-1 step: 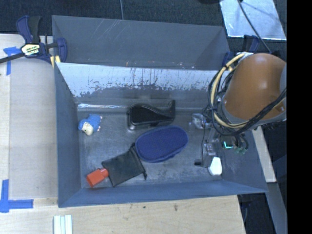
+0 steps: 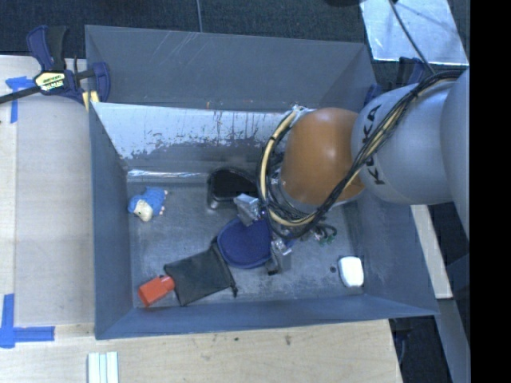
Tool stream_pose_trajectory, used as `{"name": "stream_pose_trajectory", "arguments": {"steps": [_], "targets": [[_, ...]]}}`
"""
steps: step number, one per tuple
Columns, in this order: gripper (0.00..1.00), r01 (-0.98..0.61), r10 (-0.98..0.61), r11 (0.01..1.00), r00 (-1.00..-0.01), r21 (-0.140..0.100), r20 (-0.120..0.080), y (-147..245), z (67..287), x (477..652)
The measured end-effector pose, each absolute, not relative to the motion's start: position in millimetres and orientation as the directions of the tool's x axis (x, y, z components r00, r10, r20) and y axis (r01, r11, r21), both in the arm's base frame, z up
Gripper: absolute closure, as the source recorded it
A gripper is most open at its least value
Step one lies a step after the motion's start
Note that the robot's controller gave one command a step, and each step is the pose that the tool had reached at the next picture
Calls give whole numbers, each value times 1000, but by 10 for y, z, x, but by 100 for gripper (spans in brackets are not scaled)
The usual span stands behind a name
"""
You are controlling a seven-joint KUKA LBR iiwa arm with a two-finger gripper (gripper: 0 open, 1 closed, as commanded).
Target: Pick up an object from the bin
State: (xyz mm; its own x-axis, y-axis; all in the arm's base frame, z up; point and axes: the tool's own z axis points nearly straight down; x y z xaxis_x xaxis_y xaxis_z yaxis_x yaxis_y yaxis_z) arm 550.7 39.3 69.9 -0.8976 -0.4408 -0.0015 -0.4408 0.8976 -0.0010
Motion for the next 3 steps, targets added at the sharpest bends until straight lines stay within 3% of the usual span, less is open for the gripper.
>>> {"name": "stream_pose_trajectory", "arguments": {"steps": [1, 2, 3], "targets": [[0, -421, -421, 907, -907, 0, 0, 420, 1020, 5288], [0, -670, -670, 743, -743, -2, -4, 410, 1040, 5319], [0, -877, -877, 480, -480, -3, -5, 399, 711, 5327]]}}
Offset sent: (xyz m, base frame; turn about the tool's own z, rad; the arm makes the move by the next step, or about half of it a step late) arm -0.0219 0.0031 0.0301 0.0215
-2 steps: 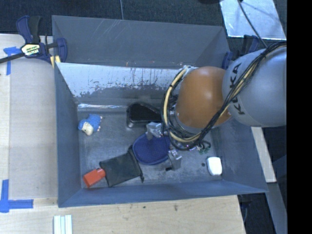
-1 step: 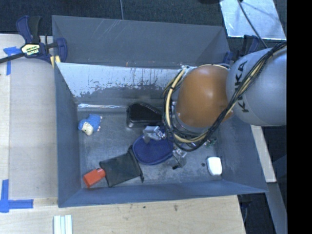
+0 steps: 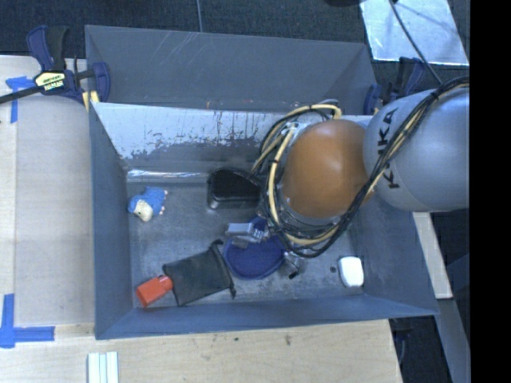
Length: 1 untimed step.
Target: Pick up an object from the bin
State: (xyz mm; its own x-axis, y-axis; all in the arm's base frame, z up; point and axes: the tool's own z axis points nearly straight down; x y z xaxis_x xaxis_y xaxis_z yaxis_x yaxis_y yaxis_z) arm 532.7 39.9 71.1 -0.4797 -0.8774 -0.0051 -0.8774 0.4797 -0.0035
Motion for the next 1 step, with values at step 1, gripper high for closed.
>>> {"name": "stream_pose_trajectory", "arguments": {"steps": [1], "targets": [[0, -876, -876, 483, -483, -5, -7, 400, 721, 5337]]}}
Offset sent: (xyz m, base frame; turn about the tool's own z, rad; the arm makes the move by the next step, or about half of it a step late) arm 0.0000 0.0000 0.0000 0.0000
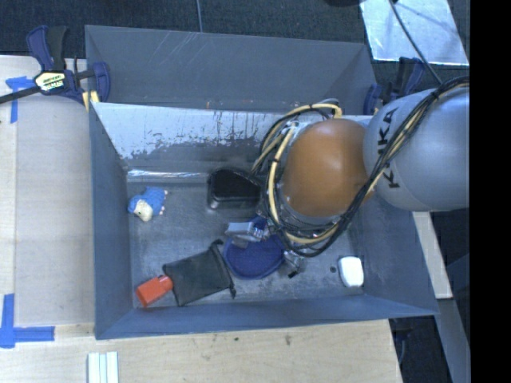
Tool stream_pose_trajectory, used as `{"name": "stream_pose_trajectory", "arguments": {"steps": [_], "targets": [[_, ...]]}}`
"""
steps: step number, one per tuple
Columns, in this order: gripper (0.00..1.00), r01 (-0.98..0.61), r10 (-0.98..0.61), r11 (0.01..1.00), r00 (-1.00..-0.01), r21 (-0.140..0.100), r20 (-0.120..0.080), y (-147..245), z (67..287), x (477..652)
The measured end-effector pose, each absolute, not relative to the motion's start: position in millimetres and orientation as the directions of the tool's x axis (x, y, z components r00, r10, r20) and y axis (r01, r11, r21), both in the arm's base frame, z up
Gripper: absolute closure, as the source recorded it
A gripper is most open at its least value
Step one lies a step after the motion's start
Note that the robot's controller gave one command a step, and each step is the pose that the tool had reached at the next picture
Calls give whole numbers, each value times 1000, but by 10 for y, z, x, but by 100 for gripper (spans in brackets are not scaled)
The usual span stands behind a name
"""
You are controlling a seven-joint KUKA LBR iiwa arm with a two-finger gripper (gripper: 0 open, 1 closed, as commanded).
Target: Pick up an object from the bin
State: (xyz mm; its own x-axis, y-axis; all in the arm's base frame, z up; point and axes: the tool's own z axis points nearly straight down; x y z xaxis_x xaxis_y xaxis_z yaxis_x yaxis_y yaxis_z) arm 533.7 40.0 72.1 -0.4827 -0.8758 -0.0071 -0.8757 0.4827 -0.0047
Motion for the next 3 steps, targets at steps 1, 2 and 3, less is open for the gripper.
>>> {"name": "stream_pose_trajectory", "arguments": {"steps": [1, 2, 3], "targets": [[100, -875, -875, 483, -483, -8, -9, 397, 741, 5347], [100, -874, -874, 487, -487, -5, -3, 390, 840, 5362], [100, -872, -872, 489, -489, -9, -7, 391, 1807, 5389]]}}
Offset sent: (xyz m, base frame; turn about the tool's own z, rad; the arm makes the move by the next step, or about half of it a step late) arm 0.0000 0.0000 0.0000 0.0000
